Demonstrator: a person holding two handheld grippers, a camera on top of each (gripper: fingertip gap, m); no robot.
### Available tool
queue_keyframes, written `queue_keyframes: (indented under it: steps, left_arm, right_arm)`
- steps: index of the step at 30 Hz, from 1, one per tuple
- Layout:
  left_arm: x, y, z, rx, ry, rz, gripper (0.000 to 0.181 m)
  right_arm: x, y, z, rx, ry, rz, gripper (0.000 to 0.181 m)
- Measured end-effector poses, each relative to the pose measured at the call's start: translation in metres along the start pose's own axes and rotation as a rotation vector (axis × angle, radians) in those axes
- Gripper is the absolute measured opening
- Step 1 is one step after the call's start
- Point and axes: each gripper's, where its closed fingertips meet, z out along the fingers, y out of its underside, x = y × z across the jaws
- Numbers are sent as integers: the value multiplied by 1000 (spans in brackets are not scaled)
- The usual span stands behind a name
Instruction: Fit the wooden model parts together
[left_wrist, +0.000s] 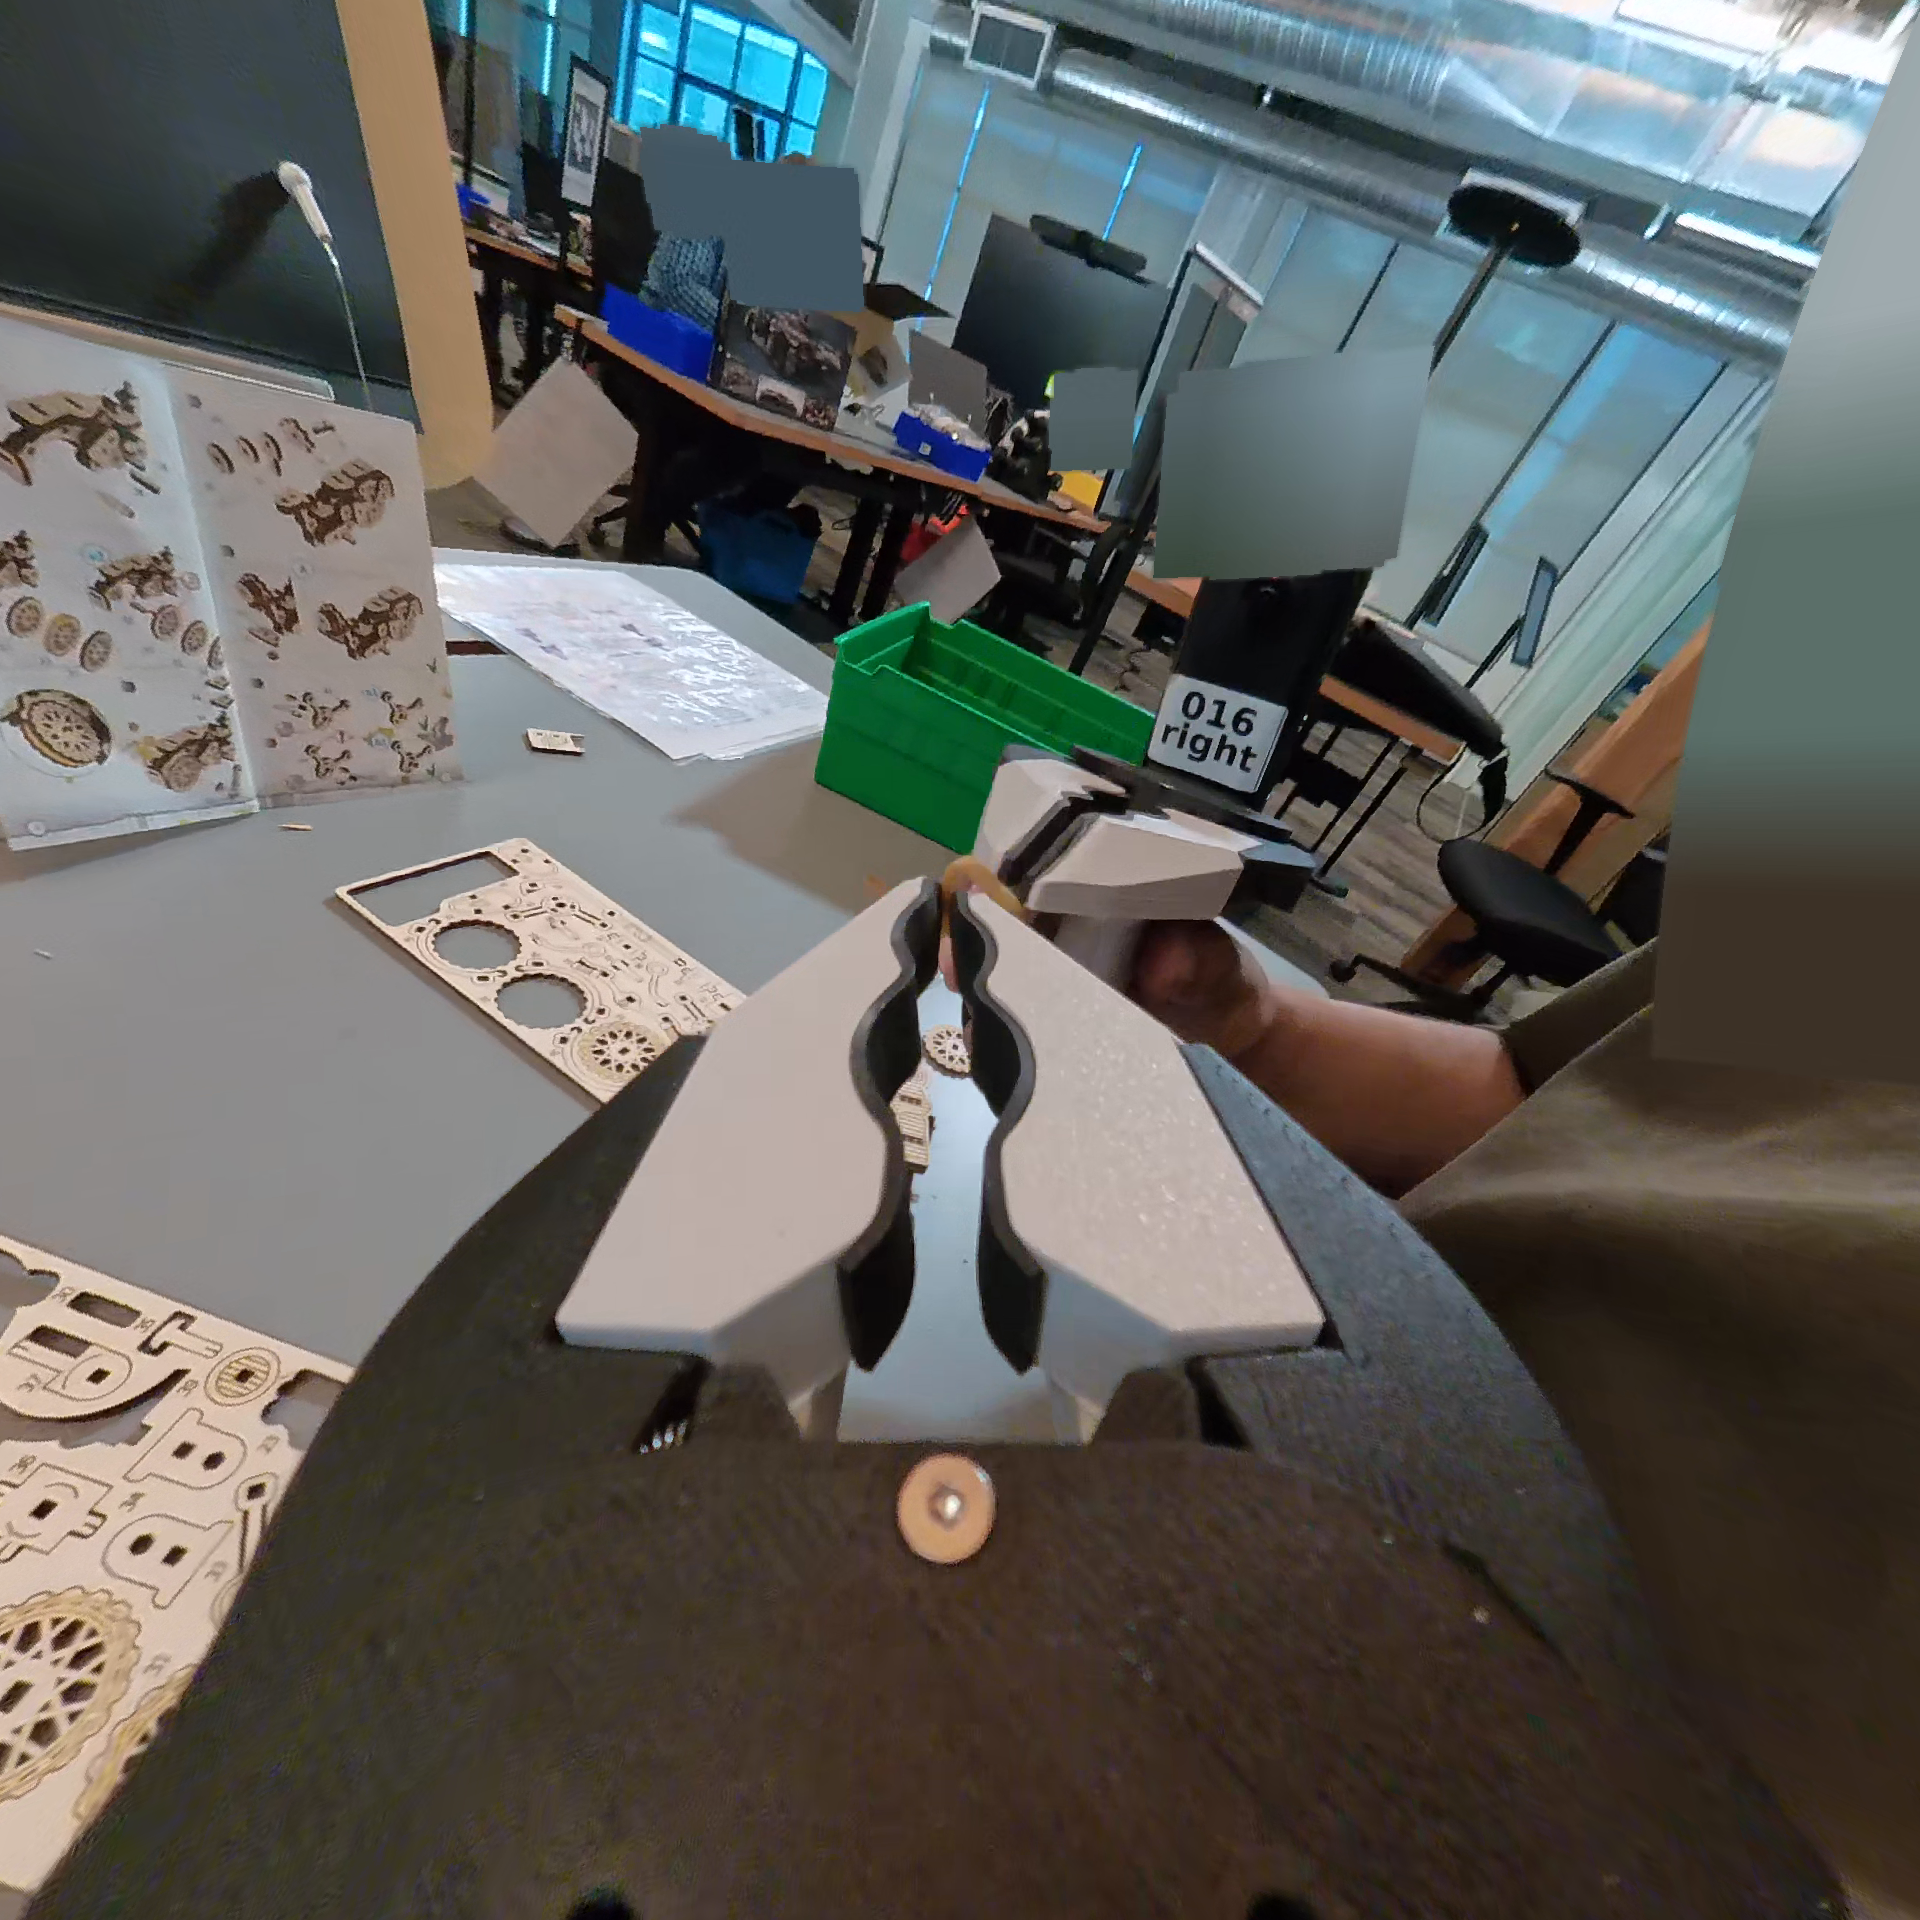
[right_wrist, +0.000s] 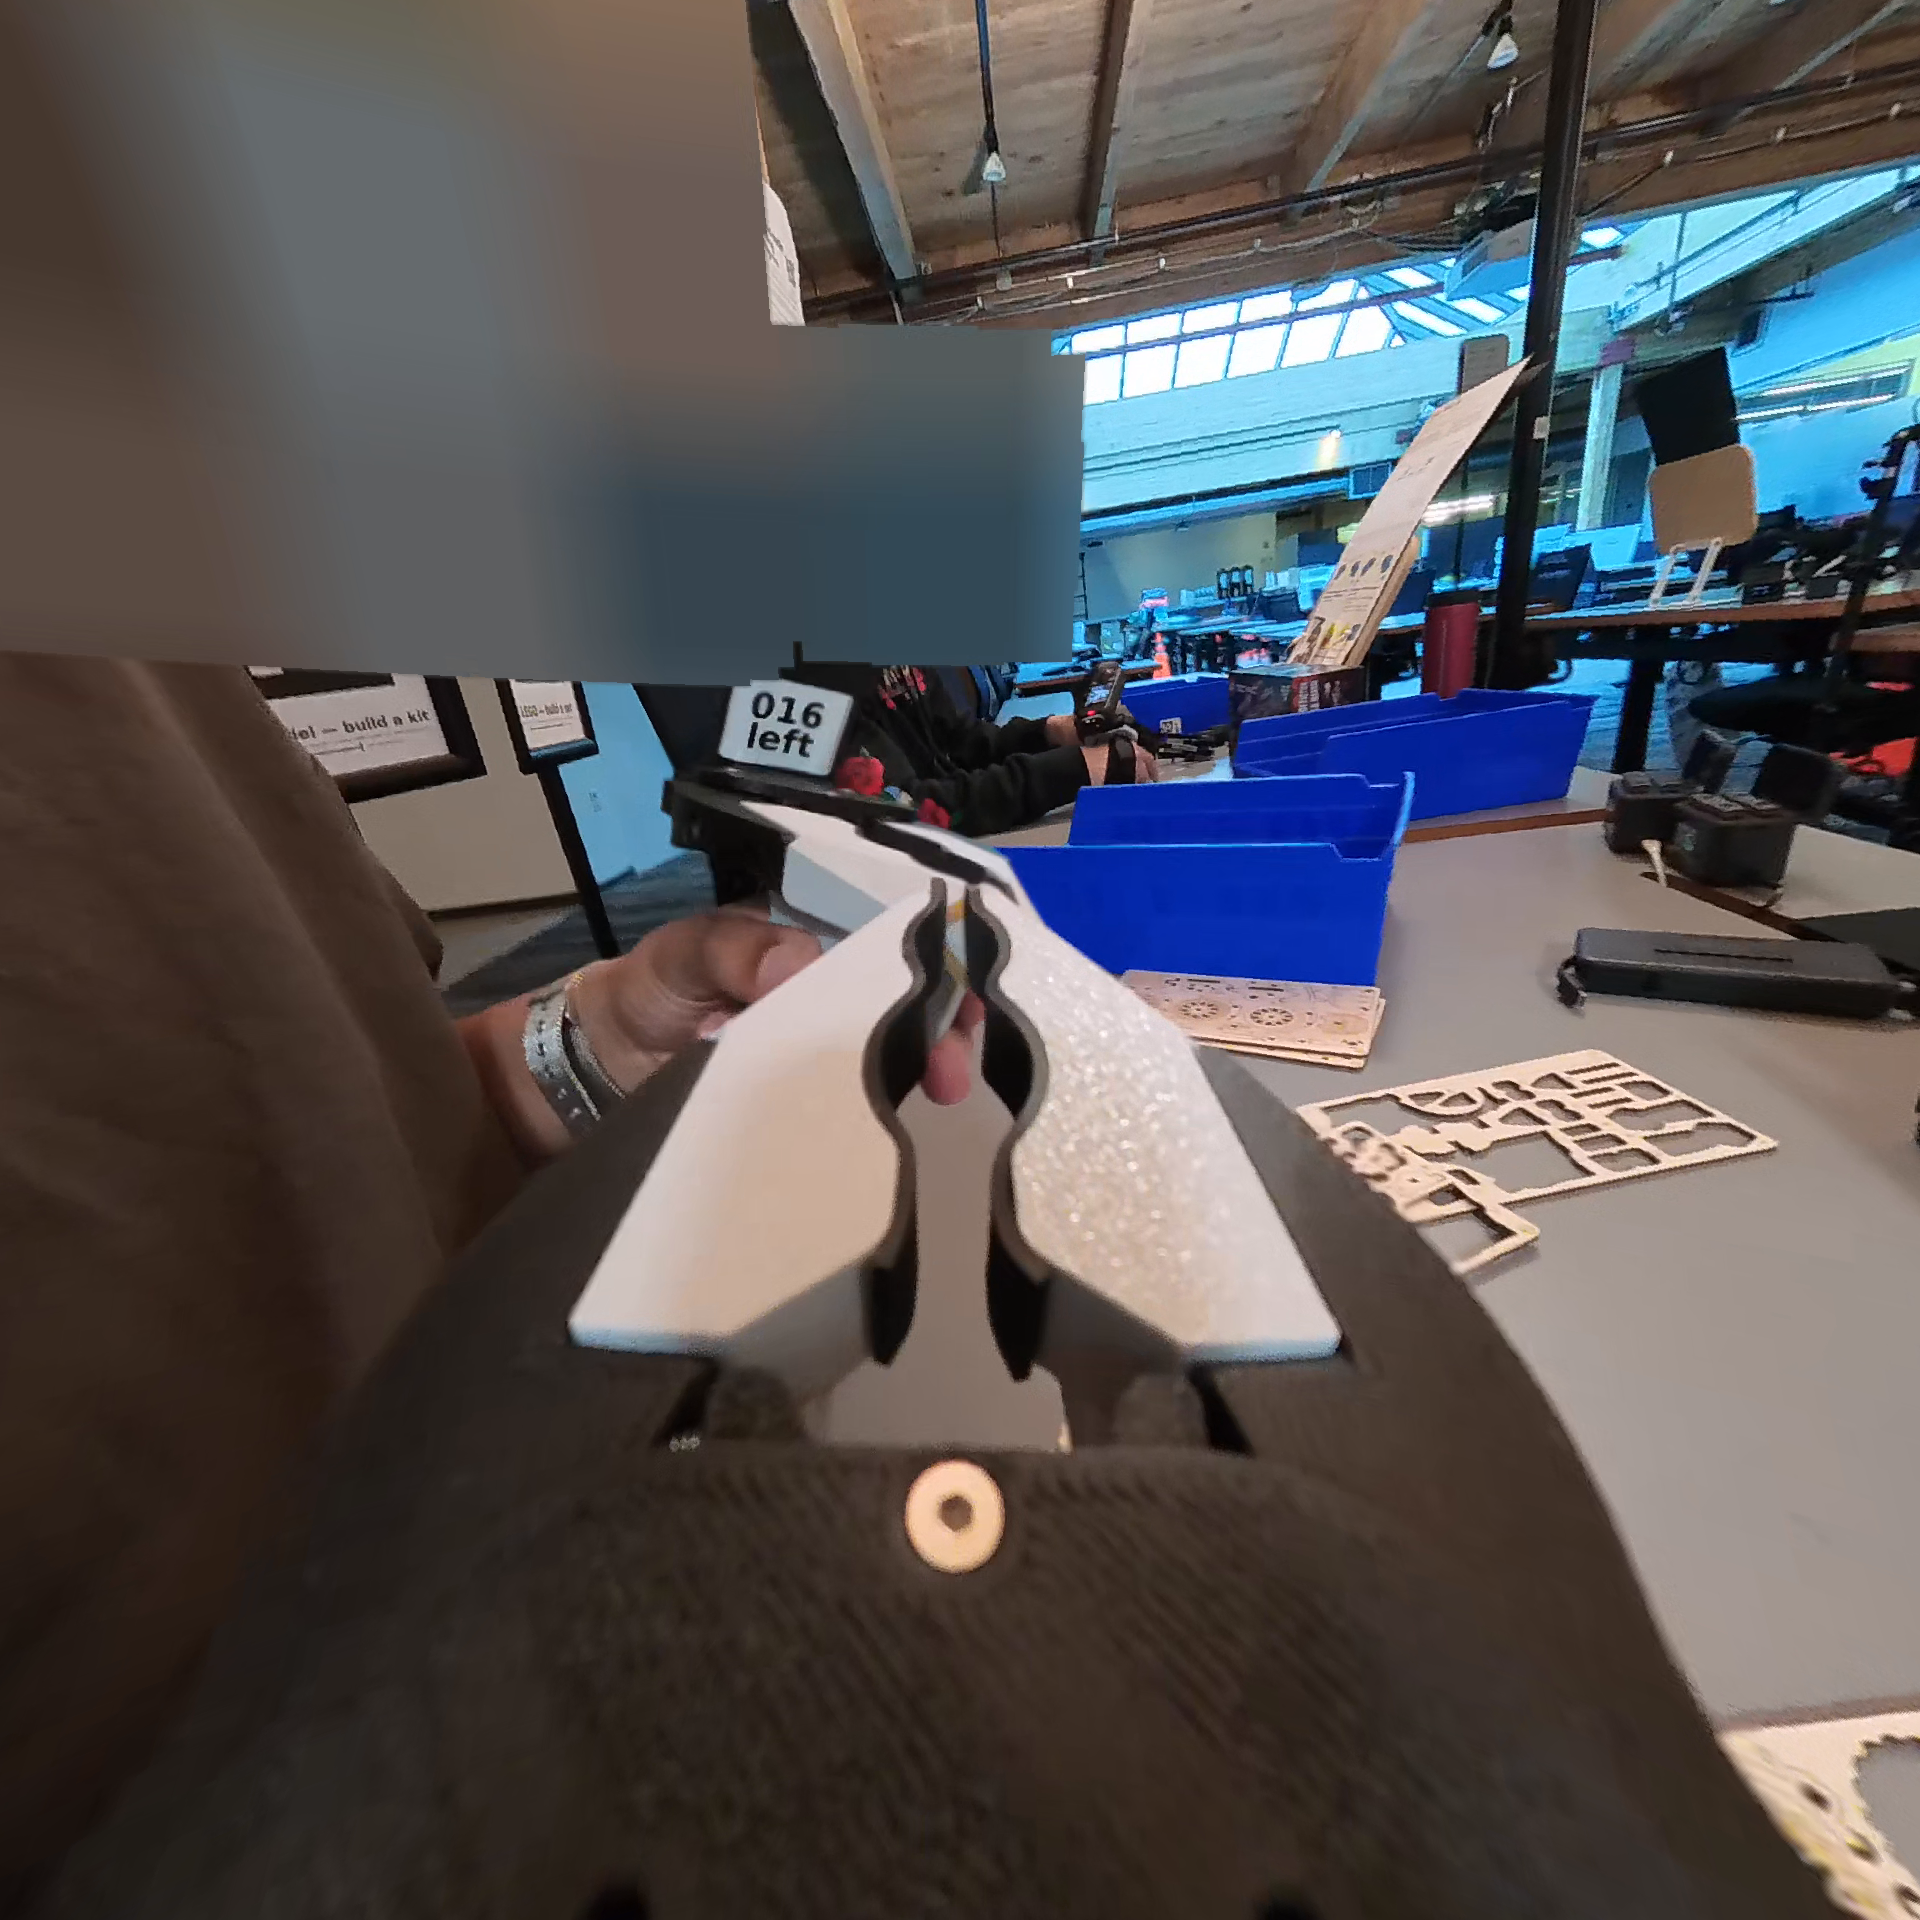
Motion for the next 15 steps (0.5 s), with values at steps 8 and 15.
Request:
queue_keyframes:
  steps: [8, 15]
  left_arm:
    - [3, -10, -5, 40, 13, -24, 2]
    - [0, -17, -6, 111, 42, -126, 1]
  right_arm:
    - [4, -5, -4, 60, -16, 84, 1]
    - [4, -8, -4, 67, -6, 67, 3]
